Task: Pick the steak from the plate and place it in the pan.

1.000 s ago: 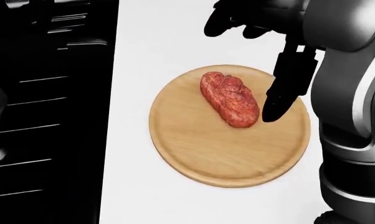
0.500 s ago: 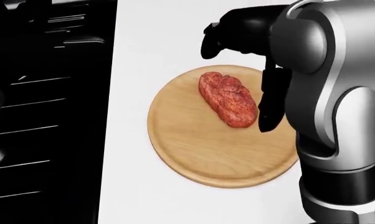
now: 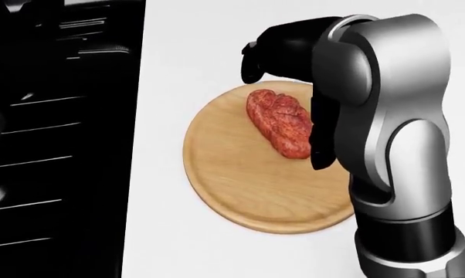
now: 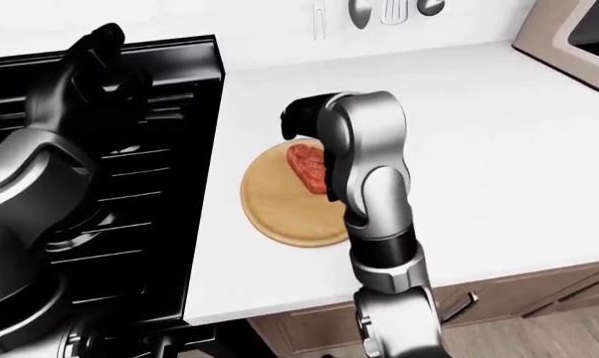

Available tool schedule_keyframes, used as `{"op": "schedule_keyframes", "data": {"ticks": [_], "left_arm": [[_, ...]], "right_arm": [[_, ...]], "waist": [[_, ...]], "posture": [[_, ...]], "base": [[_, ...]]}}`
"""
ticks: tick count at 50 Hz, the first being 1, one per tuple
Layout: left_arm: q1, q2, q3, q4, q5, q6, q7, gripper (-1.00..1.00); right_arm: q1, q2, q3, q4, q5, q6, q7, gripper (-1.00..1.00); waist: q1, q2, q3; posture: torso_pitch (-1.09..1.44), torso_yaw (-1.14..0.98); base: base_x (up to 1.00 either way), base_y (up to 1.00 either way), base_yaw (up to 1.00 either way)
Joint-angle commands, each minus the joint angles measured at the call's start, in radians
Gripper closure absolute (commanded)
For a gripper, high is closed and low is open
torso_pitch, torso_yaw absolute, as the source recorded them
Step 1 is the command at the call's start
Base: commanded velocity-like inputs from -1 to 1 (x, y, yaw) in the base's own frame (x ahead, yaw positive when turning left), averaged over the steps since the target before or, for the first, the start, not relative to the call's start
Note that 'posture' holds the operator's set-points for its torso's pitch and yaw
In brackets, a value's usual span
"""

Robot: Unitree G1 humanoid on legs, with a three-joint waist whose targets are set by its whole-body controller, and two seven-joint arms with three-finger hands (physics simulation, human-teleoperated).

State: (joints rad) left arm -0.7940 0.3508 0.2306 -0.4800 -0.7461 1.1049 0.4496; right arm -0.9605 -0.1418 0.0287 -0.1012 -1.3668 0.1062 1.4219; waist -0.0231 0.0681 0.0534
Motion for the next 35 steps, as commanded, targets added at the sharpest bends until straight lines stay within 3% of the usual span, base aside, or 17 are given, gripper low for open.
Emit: {"op": "schedule_keyframes", "data": {"ticks": [1,35], "left_arm": [[-0.038,0.013,0.016,-0.022,-0.002,-0.026,0.001,-1.00],[-0.035,0.018,0.013,-0.025,-0.014,-0.027,0.006,-1.00]], "right_arm": [[-0.030,-0.002,-0.006,-0.021,-0.006,-0.004,-0.030,-0.52],[0.001,0.023,0.004,0.045,-0.025,-0.002,-0.122,-0.51]], "waist": [[-0.003,-0.002,-0.026],[-0.002,-0.003,-0.030]], "posture": [[0.00,0.00],[0.00,0.00]], "base": [[0.00,0.00,0.00],[0.00,0.00,0.00]]}}
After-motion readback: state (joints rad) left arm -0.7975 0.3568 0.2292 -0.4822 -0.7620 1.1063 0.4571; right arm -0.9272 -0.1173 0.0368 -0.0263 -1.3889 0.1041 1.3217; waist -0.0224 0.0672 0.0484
